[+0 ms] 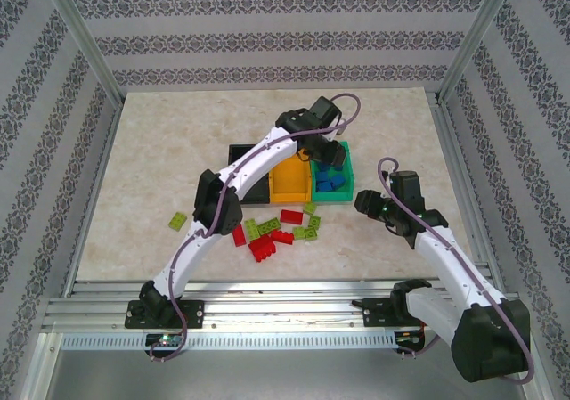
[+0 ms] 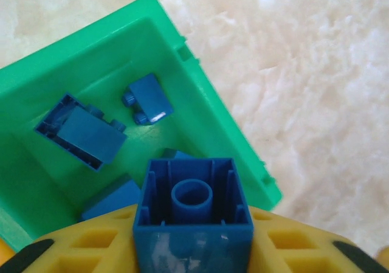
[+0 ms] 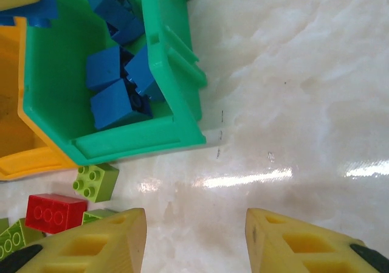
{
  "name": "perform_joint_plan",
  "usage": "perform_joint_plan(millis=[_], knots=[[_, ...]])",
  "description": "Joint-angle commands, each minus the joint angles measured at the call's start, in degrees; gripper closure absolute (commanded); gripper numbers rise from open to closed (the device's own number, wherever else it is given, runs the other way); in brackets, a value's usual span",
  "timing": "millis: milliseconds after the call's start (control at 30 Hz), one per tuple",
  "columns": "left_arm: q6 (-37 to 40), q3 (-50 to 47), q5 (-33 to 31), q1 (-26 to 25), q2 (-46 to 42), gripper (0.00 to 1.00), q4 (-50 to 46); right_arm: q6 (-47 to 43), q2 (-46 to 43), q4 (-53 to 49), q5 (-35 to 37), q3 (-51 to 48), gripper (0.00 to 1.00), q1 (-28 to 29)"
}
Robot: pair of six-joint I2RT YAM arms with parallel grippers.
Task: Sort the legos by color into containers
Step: Place the lego in the container, then pick up the lego from the bottom-center of the table.
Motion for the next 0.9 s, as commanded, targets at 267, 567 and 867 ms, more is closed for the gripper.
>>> perform_joint_plan(millis=[267, 567, 867], knots=[[3.3, 0.71, -4.08, 0.19, -4.21, 0.36, -6.4, 1.35, 2.29, 0.05, -3.39, 1.23, 0.52, 1.35], [0.18, -28.8, -3.86, 3.09, -23.24, 0.36, 7.96, 3.06, 6.02, 3.79, 1.14, 1.58, 0.52, 16.94], [-9.16, -70.34, -3.45, 8.93, -46.48, 0.37, 31.16, 3.57, 17.72, 6.31, 5.74, 5.18, 0.49, 28.48]])
